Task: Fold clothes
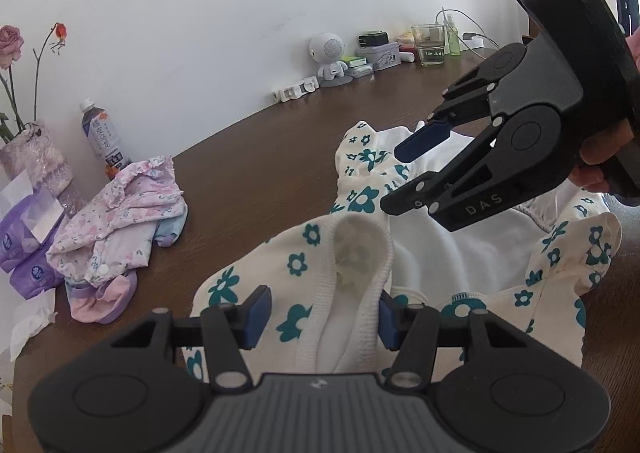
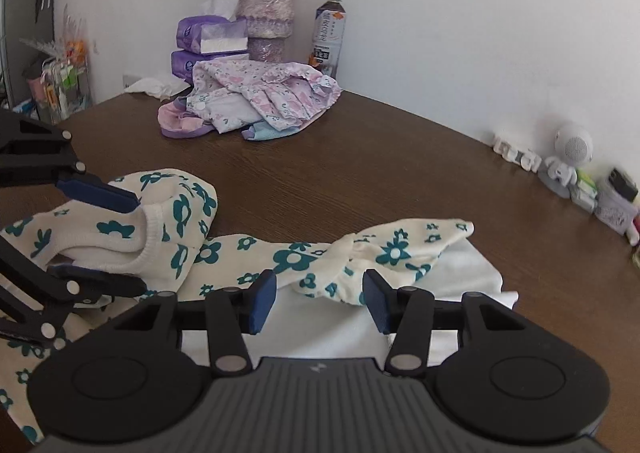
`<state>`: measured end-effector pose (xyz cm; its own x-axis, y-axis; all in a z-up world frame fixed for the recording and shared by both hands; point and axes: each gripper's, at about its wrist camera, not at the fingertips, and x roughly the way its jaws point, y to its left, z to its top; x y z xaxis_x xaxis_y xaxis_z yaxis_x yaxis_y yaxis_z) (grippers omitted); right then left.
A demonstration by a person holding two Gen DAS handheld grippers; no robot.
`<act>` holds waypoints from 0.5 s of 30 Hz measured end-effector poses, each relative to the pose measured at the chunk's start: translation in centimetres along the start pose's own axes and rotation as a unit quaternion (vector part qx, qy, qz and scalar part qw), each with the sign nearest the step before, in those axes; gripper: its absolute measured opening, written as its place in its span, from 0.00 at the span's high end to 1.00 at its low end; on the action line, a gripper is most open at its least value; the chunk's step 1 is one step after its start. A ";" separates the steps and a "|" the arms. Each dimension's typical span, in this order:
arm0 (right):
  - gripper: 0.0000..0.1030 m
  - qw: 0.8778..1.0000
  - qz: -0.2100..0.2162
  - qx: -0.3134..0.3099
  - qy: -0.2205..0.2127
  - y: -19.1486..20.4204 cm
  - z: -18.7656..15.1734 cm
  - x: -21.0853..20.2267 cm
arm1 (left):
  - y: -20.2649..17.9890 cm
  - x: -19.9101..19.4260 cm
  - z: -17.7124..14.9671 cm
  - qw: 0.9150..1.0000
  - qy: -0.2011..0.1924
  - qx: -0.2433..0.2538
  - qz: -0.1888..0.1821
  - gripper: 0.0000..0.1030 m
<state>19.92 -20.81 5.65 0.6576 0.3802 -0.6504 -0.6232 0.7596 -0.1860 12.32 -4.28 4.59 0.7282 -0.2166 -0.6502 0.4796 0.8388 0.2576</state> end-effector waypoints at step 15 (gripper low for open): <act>0.74 0.990 -0.014 -0.140 0.018 1.5 -0.4 2.2 | 0.5 -0.4 -0.2 0.999 -0.026 -0.014 -0.034 0.98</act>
<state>20.25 -18.99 3.66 0.6637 0.3388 -0.6668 -0.7015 0.5913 -0.3979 12.14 -3.66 4.80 0.7194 -0.2986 -0.6272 0.5151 0.8351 0.1933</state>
